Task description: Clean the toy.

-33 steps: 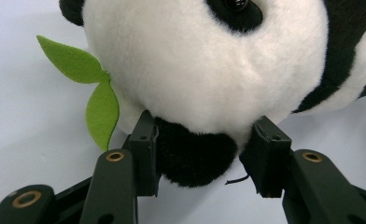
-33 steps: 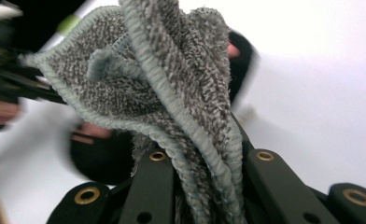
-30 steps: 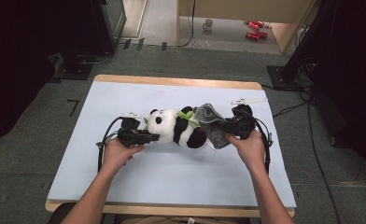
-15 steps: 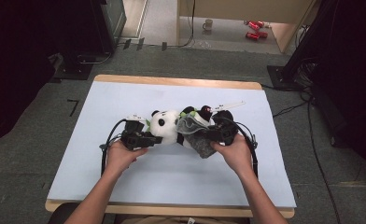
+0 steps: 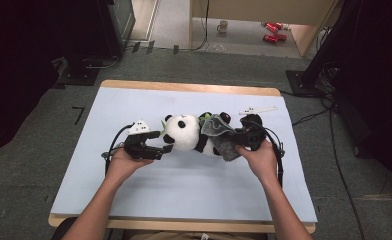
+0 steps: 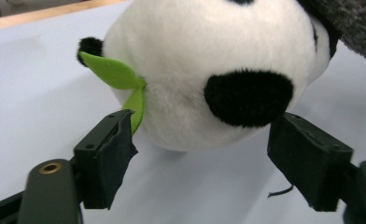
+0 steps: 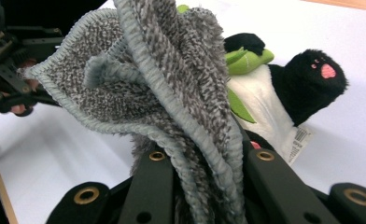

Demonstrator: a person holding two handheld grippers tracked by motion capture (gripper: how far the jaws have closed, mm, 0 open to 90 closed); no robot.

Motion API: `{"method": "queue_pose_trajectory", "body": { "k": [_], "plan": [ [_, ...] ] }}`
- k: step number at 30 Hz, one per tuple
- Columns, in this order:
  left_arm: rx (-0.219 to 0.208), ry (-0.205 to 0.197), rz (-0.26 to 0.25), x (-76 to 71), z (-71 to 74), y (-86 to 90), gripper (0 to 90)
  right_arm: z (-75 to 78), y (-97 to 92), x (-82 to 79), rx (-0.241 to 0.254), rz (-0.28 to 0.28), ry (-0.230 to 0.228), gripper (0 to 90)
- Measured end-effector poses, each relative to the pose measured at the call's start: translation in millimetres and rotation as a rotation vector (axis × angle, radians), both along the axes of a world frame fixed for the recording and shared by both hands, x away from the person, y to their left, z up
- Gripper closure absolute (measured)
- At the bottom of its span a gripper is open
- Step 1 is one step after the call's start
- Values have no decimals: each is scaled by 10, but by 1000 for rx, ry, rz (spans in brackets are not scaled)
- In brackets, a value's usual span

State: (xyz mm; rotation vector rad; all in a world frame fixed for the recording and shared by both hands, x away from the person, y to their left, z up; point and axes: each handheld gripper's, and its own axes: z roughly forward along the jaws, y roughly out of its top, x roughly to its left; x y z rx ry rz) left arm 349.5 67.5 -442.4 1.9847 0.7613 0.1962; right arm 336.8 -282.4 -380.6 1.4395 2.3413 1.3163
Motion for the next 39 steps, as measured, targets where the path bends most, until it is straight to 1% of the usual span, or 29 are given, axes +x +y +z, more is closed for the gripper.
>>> {"method": "queue_pose_trajectory", "body": {
  "k": [1, 2, 3, 4, 5, 7, 8, 9, 10, 11, 12, 13, 14, 15, 17, 18, 19, 20, 21, 22, 25, 26, 29, 30, 33, 34, 36, 38, 39],
  "plan": [
    [0, 0, 0, 0, 0, 0, 209, 0, 0, 0, 0, 0, 0, 788],
    [6, -14, -21, 31, -15, -66, 208, -6, -25, 12, 9, -4, 2, 788],
    [6, -14, -21, 31, -15, -66, 203, -6, -25, 12, 9, -4, 2, 788],
    [9, -37, -24, 59, -30, -132, 185, -8, -33, 16, 11, -6, 2, 787],
    [7, -47, -21, 78, -30, -162, 183, -9, -36, 18, 12, -7, 3, 787],
    [2, -54, -17, 90, -29, -172, 177, -13, -42, 23, 12, -13, 3, 786],
    [-30, -68, -4, 116, -35, -190, 180, -20, -48, 29, 14, -17, 1, 786],
    [-30, -68, -4, 116, -35, -190, 194, -20, -48, 29, 14, -17, 1, 786],
    [-44, -70, 6, 123, -40, -202, 194, -24, -54, 34, 14, -19, 3, 785],
    [-49, -72, 14, 122, -42, -213, 228, -29, -57, 37, 17, -25, 5, 785],
    [-51, -79, 30, 110, -32, -240, 296, -35, -55, 43, 19, -27, 6, 784],
    [-51, -79, 30, 110, -32, -240, 395, -35, -55, 43, 19, -27, 6, 784],
    [-44, -80, 53, 93, -19, -275, 445, -36, -47, 47, 22, -28, 4, 784],
    [-44, -80, 53, 93, -19, -275, 477, -36, -47, 47, 22, -28, 4, 784],
    [-55, -67, 57, 84, -15, -285, 523, -26, -43, 48, 18, -35, 1, 784],
    [-60, -49, 55, 82, -5, -276, 550, -5, -50, 51, 18, -40, 3, 784],
    [-60, -49, 55, 82, -5, -276, 565, 7, -53, 50, 21, -42, 0, 784],
    [-64, -17, 55, 69, 5, -284, 590, 31, -50, 40, 31, -48, -5, 785],
    [-64, -17, 55, 69, 5, -284, 602, 31, -50, 40, 31, -48, -5, 785],
    [-65, 8, 48, 47, 10, -311, 613, 77, -12, 14, 49, -44, -18, 785],
    [-64, 8, 41, -14, 18, -359, 619, 118, 75, -15, 54, -24, -36, 785],
    [-61, 5, 42, -73, 15, -393, 620, 144, 197, -42, 56, 9, -52, 785],
    [-56, 12, 44, -115, 15, -416, 621, 158, 289, -57, 64, 31, -59, 785],
    [-52, 21, 47, -153, 25, -432, 624, 178, 380, -78, 77, 57, -70, 785],
    [-47, 23, 47, -191, 37, -445, 630, 192, 470, -100, 97, 75, -79, 785],
    [-44, 27, 43, -223, 51, -454, 633, 181, 561, -110, 96, 90, -86, 781],
    [-43, 25, 44, -242, 57, -464, 634, 167, 594, -108, 91, 92, -89, 781],
    [-22, 29, 59, -255, 55, -472, 643, 82, 662, -79, 69, 99, -71, 777],
    [-23, 38, 58, -246, 47, -464, 647, 24, 663, -58, 68, 99, -73, 778]
  ]
}}
